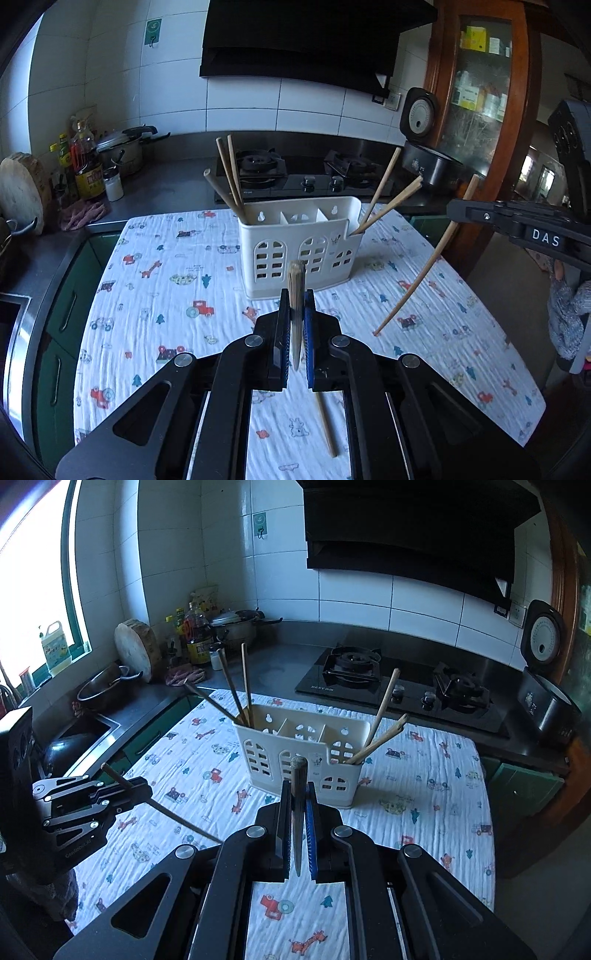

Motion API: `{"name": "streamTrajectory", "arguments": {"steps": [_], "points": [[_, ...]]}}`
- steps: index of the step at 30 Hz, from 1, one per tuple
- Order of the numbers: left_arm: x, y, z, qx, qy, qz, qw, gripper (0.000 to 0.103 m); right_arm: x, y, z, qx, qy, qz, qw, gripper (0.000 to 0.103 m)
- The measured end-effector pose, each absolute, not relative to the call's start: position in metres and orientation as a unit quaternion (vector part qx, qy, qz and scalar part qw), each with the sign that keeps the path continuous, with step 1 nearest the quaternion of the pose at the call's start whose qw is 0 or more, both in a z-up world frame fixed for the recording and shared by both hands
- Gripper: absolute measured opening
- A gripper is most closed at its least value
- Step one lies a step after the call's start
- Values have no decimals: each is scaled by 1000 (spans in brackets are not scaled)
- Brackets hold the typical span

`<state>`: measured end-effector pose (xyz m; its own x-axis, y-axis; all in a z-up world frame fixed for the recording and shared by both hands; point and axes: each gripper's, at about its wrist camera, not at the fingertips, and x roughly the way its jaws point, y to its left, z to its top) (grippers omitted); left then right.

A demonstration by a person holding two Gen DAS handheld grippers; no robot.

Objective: Organize utensils
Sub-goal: 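Lift both chopsticks and carry them over the white holder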

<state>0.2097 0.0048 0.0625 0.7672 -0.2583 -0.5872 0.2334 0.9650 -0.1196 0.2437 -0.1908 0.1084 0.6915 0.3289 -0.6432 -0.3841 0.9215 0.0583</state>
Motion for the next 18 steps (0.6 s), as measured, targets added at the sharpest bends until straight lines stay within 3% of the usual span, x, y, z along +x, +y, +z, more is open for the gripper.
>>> {"name": "streamTrajectory", "arguments": {"steps": [18], "points": [[271,8,188,-29,207,-116,971,6,326,-203,197,-2,276,147,950,7]]}}
